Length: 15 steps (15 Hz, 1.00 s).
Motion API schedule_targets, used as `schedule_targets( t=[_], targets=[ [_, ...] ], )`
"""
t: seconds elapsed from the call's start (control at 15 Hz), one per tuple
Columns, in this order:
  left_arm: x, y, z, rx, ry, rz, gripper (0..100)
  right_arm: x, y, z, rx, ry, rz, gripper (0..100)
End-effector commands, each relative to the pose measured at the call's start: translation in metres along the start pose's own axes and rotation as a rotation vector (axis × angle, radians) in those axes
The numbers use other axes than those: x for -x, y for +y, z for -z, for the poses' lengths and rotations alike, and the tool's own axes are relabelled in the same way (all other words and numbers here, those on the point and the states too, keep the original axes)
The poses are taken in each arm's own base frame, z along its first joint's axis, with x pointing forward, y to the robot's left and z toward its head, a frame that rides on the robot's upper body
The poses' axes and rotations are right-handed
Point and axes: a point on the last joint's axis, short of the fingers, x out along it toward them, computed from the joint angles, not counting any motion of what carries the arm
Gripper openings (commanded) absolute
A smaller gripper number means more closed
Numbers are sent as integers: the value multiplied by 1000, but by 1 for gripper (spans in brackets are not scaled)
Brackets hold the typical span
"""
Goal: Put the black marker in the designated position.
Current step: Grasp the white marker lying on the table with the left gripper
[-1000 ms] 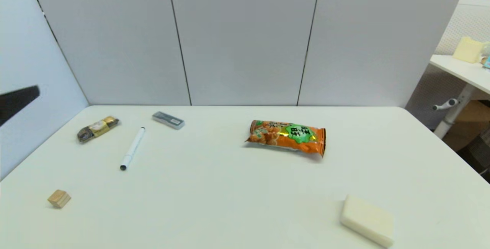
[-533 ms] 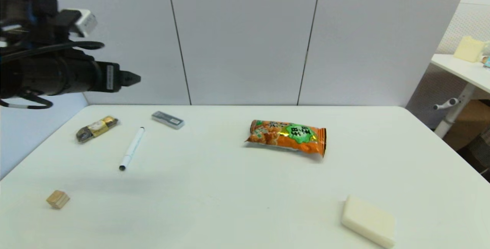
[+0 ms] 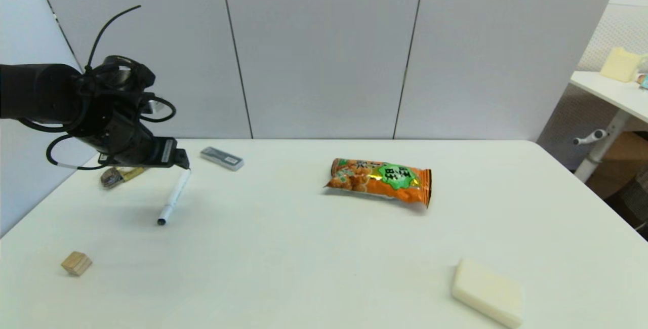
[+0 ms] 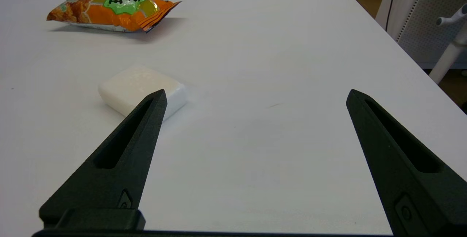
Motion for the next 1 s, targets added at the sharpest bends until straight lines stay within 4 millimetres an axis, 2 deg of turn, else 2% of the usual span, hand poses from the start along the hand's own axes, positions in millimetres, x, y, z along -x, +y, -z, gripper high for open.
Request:
schedule_targets(
  t=[0.07, 0.27, 1.0],
  targets=[
    [-10, 11, 1, 26, 51, -18, 100, 0, 0, 0, 0, 1, 0, 100],
    [-16, 10, 4, 26, 74, 96, 100, 0, 0, 0, 0, 1, 0, 100],
    [-44, 6, 11, 18, 149, 93, 100, 0, 0, 0, 0, 1, 0, 100]
  ],
)
